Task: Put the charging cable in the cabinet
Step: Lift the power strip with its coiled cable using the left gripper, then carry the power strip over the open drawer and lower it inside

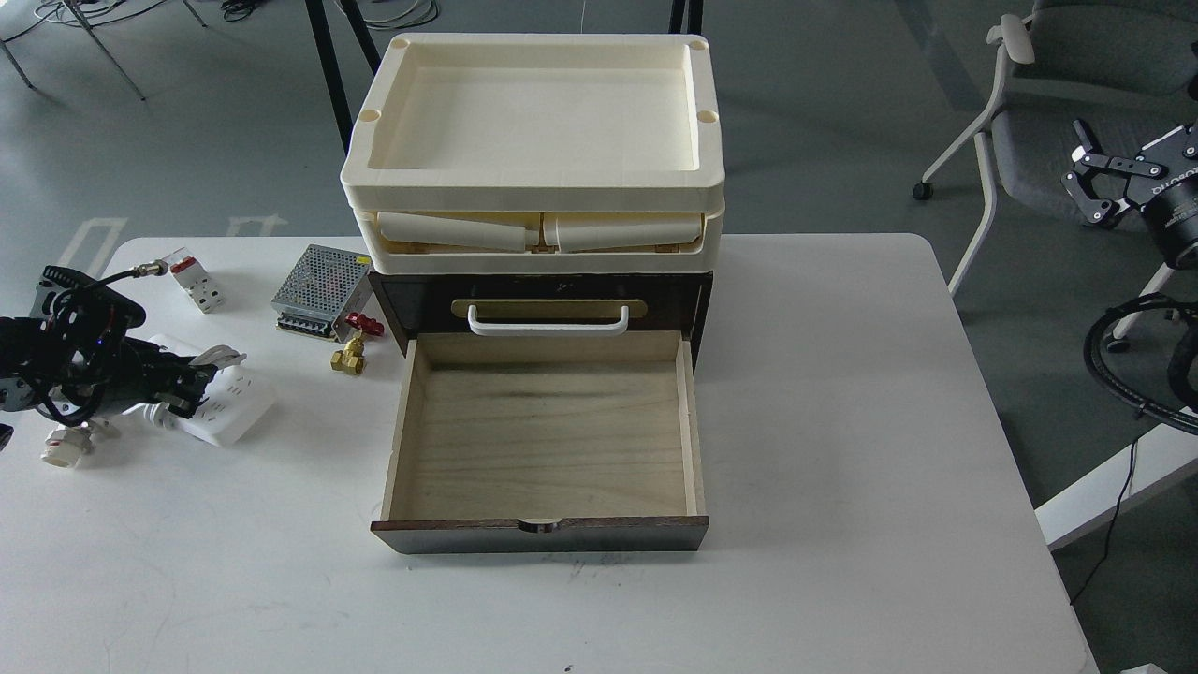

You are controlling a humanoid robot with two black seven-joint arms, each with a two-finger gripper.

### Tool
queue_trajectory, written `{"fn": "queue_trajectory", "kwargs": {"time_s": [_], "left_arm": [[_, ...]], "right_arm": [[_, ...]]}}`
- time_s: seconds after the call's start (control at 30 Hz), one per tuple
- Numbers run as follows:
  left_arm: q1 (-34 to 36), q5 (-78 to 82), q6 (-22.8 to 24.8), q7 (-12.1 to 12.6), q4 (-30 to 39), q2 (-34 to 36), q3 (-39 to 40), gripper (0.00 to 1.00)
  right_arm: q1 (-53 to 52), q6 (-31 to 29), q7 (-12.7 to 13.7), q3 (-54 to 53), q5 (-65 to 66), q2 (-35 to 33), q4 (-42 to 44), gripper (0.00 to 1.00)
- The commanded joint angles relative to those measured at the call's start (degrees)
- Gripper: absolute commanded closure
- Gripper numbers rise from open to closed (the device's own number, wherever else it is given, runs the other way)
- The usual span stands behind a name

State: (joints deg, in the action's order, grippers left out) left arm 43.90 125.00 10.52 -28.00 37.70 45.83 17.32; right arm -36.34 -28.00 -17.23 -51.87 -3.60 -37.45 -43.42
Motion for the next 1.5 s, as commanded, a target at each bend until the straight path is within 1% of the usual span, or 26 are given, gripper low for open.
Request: {"fn": "queue_trajectory", "kwargs": {"time_s": [0.0, 0.07, 0.2, 0.3, 0.47, 0.53, 0.7, 0.8, 0.93, 0.97, 1.1, 1.2, 1.27, 1.33, 1.47], "left_arm": [[1.6, 0.0, 1.0, 0.0, 3.8, 3.8, 0.2, 1.0], [1.9, -0.3, 3.3, 0.0, 10.8, 10.0, 0.6, 1.0], [2.8, -13.9, 12.2, 0.0, 28.5, 23.4, 1.0, 1.0], [2.9, -23.1, 14.9, 0.0, 37.9, 30.6, 0.9, 1.0], [2.3, -34.8, 16.2, 0.0, 48.9, 35.7, 0.2, 1.0], [2.3, -40.8, 17.5, 0.0, 52.2, 36.3, 0.2, 1.0], [2.2, -53.1, 17.5, 0.0, 58.4, 35.3, 0.2, 1.0], [2.2, -58.3, 17.5, 0.0, 59.9, 31.7, 0.2, 1.0], [1.9, -62.5, 17.5, 0.0, 59.2, 24.6, 0.2, 1.0], [1.6, -63.0, 16.8, 0.0, 58.6, 22.7, 0.2, 1.0], [0.0, -63.5, 14.4, 0.0, 53.9, 16.2, 0.3, 1.0], [-0.2, -63.6, 15.0, 0.0, 49.3, 11.8, 0.2, 1.0], [-0.7, -63.6, 15.0, 0.0, 47.6, 10.3, 0.1, 1.0], [-2.4, -63.6, 14.4, 0.0, 45.6, 8.9, 0.2, 1.0], [-4.1, -63.6, 14.5, 0.0, 39.9, 3.6, 0.2, 1.0]], "right_arm": [[0.0, 0.0, 0.0, -0.1, 0.0, -0.1, 0.1, 0.0], [0.0, 0.0, 0.0, -0.1, 0.0, -0.1, 0.1, 0.0], [0.1, 0.0, 0.0, -0.1, -0.2, 0.0, 0.5, 0.0], [0.1, 0.0, 0.0, -0.1, -0.2, 0.0, 0.5, 0.0], [0.1, 0.0, 0.0, -0.1, -0.2, 0.0, 0.5, 0.0], [0.1, 0.0, 0.0, -0.1, 0.0, 0.0, 0.5, 0.0], [0.1, 0.0, 0.0, 0.0, -0.2, 0.0, 1.3, 0.0], [0.2, 0.0, 0.0, 0.0, -0.2, 0.0, 1.5, 0.0], [0.4, 0.0, 0.0, -0.1, -0.2, 0.0, 1.5, 0.0], [0.5, 0.0, 0.0, -0.1, -0.2, 0.0, 1.5, 0.0], [0.5, 0.0, 0.0, -0.1, -0.2, -0.1, 1.5, 0.0], [0.5, 0.0, 0.0, -0.1, -0.2, -0.1, 1.5, 0.0], [0.5, 0.0, 0.0, 0.0, -0.2, -0.1, 1.6, 0.0], [0.5, 0.0, 0.0, 0.0, -0.2, 0.0, 2.0, 0.0], [0.5, 0.0, 0.0, 0.0, -0.2, 0.1, 2.7, 0.0]]}}
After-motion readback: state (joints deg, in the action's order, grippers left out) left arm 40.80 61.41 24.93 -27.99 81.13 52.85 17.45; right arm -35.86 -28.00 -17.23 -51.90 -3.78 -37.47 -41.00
